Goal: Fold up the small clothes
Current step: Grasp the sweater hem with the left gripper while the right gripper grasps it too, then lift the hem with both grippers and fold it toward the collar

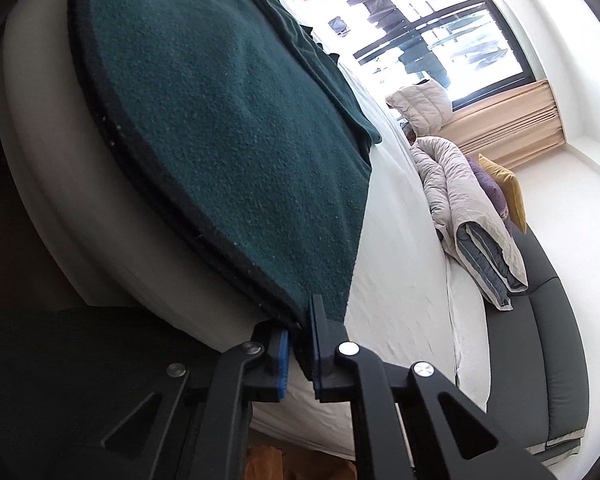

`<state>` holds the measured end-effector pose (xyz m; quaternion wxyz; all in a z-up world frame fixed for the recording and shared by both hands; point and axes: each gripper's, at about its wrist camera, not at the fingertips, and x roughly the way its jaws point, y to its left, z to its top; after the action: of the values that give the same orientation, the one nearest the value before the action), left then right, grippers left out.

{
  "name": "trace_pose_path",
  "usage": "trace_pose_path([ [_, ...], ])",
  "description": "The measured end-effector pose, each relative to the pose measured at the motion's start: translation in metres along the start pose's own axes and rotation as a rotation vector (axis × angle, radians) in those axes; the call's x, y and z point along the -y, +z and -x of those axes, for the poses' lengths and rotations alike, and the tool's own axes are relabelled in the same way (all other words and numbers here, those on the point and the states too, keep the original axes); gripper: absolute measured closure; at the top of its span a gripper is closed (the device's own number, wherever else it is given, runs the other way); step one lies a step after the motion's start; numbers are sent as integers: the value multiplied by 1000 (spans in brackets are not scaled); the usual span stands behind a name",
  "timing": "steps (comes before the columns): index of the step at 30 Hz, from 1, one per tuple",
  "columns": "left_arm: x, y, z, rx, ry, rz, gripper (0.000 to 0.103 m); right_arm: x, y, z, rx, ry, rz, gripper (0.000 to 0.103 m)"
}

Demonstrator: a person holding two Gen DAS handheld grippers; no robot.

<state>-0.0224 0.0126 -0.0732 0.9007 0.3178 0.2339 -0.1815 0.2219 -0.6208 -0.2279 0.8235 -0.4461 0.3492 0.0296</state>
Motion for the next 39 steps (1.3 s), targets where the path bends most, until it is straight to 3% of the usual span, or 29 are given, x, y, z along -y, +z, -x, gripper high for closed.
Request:
trace_pose_path([
  [20, -3, -14, -9, -30, -13, 46, 97, 48, 12, 1, -11, 153, -358, 100],
  [30, -19, -3, -8, -2, -30, 142, 97, 66, 22, 4, 27, 181, -457, 100],
  [39, -45, 7, -5, 27, -74, 314, 97, 94, 29, 6, 62, 227, -586, 100],
])
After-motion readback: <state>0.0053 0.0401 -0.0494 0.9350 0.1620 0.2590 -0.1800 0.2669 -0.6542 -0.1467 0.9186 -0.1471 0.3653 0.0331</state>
